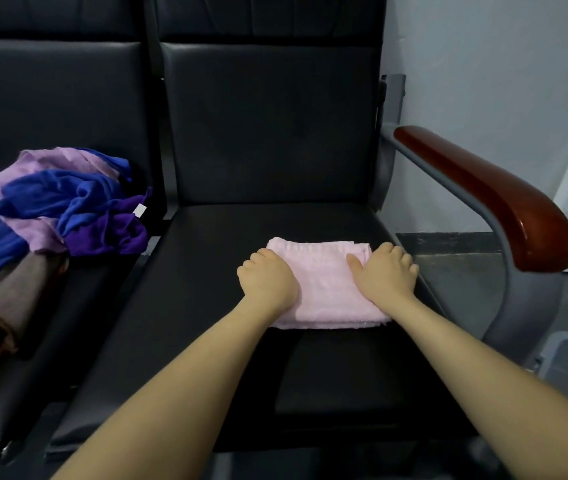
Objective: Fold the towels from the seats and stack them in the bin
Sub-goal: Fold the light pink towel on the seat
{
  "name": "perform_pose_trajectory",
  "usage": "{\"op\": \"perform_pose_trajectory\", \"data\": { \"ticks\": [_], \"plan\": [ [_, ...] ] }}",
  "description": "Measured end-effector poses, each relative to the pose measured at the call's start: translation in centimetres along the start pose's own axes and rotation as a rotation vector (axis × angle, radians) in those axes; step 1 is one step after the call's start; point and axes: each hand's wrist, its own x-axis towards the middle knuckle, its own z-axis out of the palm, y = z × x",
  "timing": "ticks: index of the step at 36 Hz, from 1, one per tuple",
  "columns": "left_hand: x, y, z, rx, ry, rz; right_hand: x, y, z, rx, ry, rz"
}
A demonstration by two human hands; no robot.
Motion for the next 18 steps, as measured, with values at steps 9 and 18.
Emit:
{"op": "perform_pose_trajectory", "data": {
  "ticks": [9, 18],
  "plan": [
    [0.3, -0.3, 0.4, -0.086, 0.041, 0.027, -1.0, -1.1, 0.7, -0.090, -0.057, -0.068],
    [-0.3, 0.0, -0.5, -0.166, 0.070, 0.108, -2.0, -1.9, -0.1, 0.127, -0.060, -0.201]
  ]
}}
